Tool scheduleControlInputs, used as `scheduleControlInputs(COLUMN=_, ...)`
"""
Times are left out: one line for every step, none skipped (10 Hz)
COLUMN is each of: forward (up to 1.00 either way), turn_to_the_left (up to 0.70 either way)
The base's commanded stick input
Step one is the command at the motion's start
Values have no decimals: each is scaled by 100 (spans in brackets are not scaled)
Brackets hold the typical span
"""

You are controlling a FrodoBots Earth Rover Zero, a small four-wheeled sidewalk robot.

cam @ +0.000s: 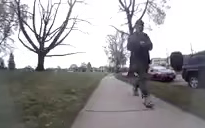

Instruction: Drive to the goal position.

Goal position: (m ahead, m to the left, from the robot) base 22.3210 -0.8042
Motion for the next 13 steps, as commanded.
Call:
scheduleControlInputs(forward=70, turn_to_the_left=0)
scheduleControlInputs(forward=70, turn_to_the_left=0)
scheduleControlInputs(forward=70, turn_to_the_left=0)
scheduleControlInputs(forward=70, turn_to_the_left=0)
scheduleControlInputs(forward=70, turn_to_the_left=0)
scheduleControlInputs(forward=70, turn_to_the_left=0)
scheduleControlInputs(forward=70, turn_to_the_left=0)
scheduleControlInputs(forward=82, turn_to_the_left=0)
scheduleControlInputs(forward=85, turn_to_the_left=0)
scheduleControlInputs(forward=85, turn_to_the_left=0)
scheduleControlInputs(forward=85, turn_to_the_left=0)
scheduleControlInputs(forward=95, turn_to_the_left=0)
scheduleControlInputs(forward=100, turn_to_the_left=0)
